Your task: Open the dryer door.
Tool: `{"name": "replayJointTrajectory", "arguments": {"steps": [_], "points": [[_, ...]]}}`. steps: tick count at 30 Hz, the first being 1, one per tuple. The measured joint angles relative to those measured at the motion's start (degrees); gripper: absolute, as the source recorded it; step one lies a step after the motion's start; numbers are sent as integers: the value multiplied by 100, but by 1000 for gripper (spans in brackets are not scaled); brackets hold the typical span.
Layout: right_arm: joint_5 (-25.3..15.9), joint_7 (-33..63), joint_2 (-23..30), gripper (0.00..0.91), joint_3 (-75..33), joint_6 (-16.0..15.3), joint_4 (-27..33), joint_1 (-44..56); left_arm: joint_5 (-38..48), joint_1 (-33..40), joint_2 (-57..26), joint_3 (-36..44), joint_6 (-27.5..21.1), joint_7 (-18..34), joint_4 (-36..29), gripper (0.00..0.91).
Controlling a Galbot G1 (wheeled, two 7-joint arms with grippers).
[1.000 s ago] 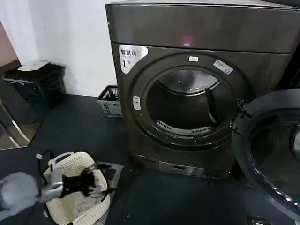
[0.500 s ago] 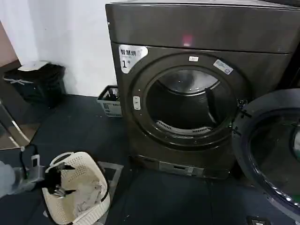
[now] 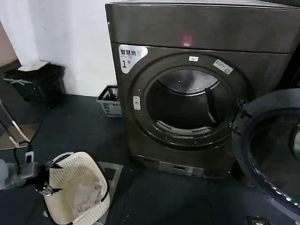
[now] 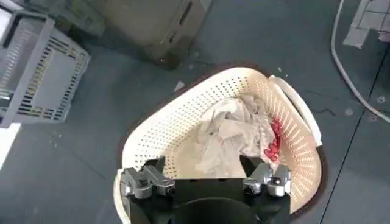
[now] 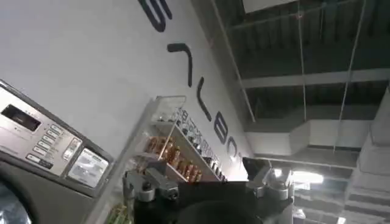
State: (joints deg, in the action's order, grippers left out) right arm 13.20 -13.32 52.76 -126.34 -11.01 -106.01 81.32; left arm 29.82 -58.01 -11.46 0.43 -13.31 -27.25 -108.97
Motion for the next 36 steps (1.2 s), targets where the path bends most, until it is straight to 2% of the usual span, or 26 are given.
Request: {"name": "replayJointTrajectory", "arguments": {"steps": [25,36], "points": [[-46,-63,140,907,56,-18,-44,-60,-917,62,44,-3,205,-331,364,907],[-52,-64,144,907,25,-14,-47,-68,-980,73,77,-6,274,-416,432,907]]}}
